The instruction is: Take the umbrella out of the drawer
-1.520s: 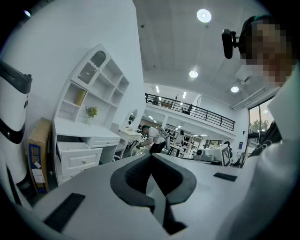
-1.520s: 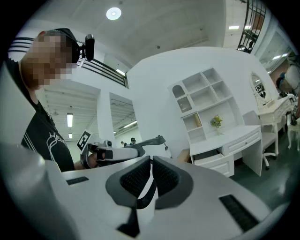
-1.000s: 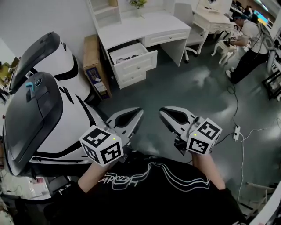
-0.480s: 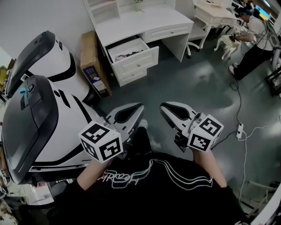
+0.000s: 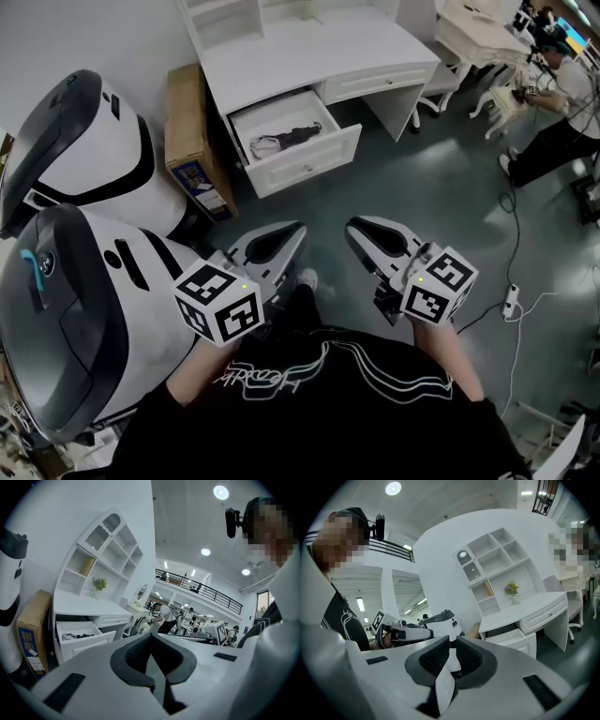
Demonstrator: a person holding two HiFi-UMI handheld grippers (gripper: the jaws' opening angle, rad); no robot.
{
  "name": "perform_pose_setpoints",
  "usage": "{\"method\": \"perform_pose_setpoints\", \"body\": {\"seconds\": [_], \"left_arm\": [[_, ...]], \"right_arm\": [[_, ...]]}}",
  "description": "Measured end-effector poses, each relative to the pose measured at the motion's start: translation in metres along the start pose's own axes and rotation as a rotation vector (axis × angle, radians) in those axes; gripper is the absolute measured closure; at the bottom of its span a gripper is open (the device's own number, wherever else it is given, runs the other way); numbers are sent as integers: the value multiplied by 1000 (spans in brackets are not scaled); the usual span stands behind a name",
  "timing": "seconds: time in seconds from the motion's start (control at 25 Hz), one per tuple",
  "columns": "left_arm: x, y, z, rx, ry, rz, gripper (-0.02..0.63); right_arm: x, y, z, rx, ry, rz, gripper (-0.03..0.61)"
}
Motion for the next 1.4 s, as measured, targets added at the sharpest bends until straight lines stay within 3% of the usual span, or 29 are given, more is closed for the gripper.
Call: {"method": "perform_pose_setpoints", "body": {"seconds": [0.24,0.48,0.8,1.2,1.4], "left_arm": [[-127,-50,62,-19,-52,-40,594],[-218,-76,98,-14,-91,-68,594],[-291,-75,117,-17,-179,-126,594],[-351,-76,167,-40,-354,-181,594],[-382,-76,196,-33,-455,-234,594]], "right_arm": [[89,-22,115,-76,15,53,525],[148,-38,198,-134,20,10,525],[198,-30,255,-254,6,-64,525],[284,-25,318,-399,-147,-35,522],[335,-17,351,-523,-256,-58,445]]}}
Point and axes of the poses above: the fingertips, and each gripper's own axes: z forward along the fingers, x to its right, y out of its underside, the point moved 4 cm from there along -z, backward along the fingers, and after that the axes turned 6 degrees about x, right-handed, at the moved point
